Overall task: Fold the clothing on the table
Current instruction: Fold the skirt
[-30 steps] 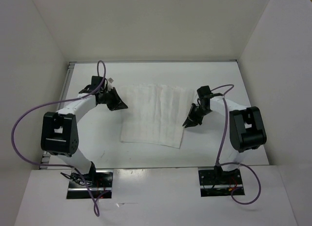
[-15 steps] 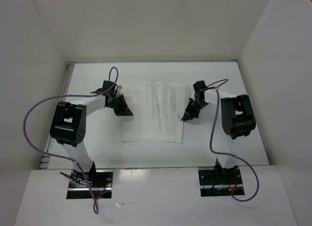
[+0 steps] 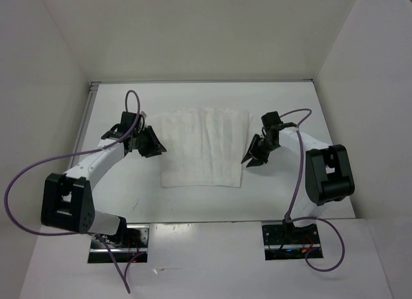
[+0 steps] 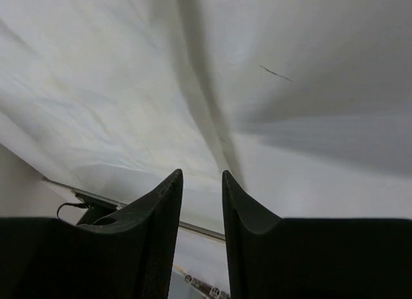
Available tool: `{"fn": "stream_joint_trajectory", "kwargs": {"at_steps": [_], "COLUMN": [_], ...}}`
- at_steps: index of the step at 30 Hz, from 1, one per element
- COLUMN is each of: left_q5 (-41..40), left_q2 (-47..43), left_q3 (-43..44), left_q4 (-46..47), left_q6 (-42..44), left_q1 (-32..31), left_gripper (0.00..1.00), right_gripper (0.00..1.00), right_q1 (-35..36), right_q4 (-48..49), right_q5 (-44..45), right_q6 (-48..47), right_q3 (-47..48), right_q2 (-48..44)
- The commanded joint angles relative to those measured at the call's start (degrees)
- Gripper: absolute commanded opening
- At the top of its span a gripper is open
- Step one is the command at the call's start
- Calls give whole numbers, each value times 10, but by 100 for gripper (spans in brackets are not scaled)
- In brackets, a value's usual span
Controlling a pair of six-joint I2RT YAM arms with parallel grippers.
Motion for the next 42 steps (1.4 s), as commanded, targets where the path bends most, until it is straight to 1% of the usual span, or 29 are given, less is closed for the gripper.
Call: {"fn": "stream_joint_trajectory", "kwargs": {"at_steps": [1,2,5,9,16,18,19,20,21,22,23,25,26,31,34,36,41,42], "left_q5": [-57,-57,-63,-69,-69,-76,-76,-83,-83,-88,-93,-93,-93,-82,-60,-47,-12,-6], "left_q2": [-58,-84,-119,-132,-143,-138,-138,-131,-122,-116,-110,-92,-87,-58,-10,14,92,111], "left_q3": [-51,-61,-78,-84,-103,-110,-110,-115,-115,-115,-115,-115,-115,-132,-144,-144,-144,-138], "left_q4": [-40,-40,-40,-46,-57,-57,-62,-62,-67,-74,-80,-93,-93,-82,-54,-39,16,31], "left_q6": [-51,-58,-69,-75,-96,-102,-108,-108,-114,-114,-114,-119,-119,-124,-124,-119,-119,-119], "left_q1": [-1,-1,-1,-1,-1,-1,-1,-1,-1,-1,-1,-1,-1,-6,-12,-18,-56,-65], "left_gripper": [36,36,36,36,36,37,37,39,45,49,55,65,66,66,56,52,51,43], "right_gripper": [37,37,37,37,35,32,28,25,20,6,1,0,0,0,0,0,0,0], "right_q1": [10,19,31,36,41,41,41,41,41,41,41,41,41,41,41,41,41,41], "right_q4": [-19,-12,-4,23,35,46,53,53,59,59,59,59,59,46,46,46,40,40], "right_q5": [-16,-16,-28,-40,-45,-51,-51,-51,-51,-51,-45,-31,-31,-31,-37,-37,-37,-37], "right_q6": [3,3,9,3,-7,-7,-7,-12,-12,-12,-12,-12,-12,-12,-18,-18,-18,-18], "right_q3": [-47,-53,-69,-69,-86,-93,-93,-93,-93,-93,-93,-87,-77,-56,-56,-56,-56,-56], "right_q2": [-5,-5,15,44,75,89,95,101,101,108,109,95,88,95,102,107,112,112]}}
